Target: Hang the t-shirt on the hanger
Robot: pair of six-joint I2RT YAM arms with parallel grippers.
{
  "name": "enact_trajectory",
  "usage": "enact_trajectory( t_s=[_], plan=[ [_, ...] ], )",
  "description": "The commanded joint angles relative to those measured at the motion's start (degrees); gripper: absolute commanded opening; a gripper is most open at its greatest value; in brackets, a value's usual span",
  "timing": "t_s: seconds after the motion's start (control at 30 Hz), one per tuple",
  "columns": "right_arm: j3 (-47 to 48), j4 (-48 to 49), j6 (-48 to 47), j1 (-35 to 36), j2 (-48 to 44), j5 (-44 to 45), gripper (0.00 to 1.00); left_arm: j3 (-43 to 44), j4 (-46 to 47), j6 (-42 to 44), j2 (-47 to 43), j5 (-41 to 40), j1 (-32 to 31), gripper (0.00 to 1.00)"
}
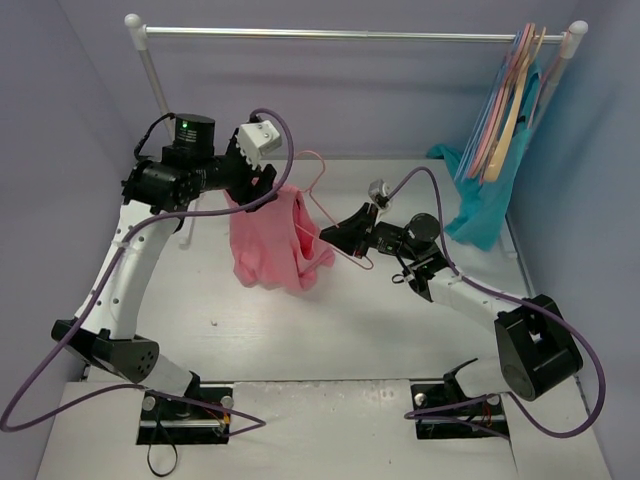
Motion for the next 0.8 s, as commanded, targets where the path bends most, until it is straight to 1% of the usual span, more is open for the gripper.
enact_trajectory(
  t_s=[0.0,0.13,0.33,0.67,0.77],
  plan=[
    [4.28,5.79,-1.23,0.48,-0.69,-1.71,0.00,0.98,3.69,2.51,-3.91,-1.50,0.45,0.59],
    [4.89,4.99,-1.15,0.48,-0.78,-2.06,0.00,1.33,4.22,3.74,-2.33,-2.03,0.36,0.59],
    [4.98,3.85,-1.32,0.48,-1.74,-2.32,0.00,0.90,4.22,4.97,-0.92,1.04,0.45,0.59],
    [5.77,1.92,-1.85,0.48,-2.45,-3.73,0.00,0.02,5.10,7.61,1.19,1.04,0.45,0.59],
    [5.77,1.92,-1.76,0.48,-2.45,-4.17,0.00,-0.07,5.19,8.05,1.63,2.27,0.45,0.59]
  ],
)
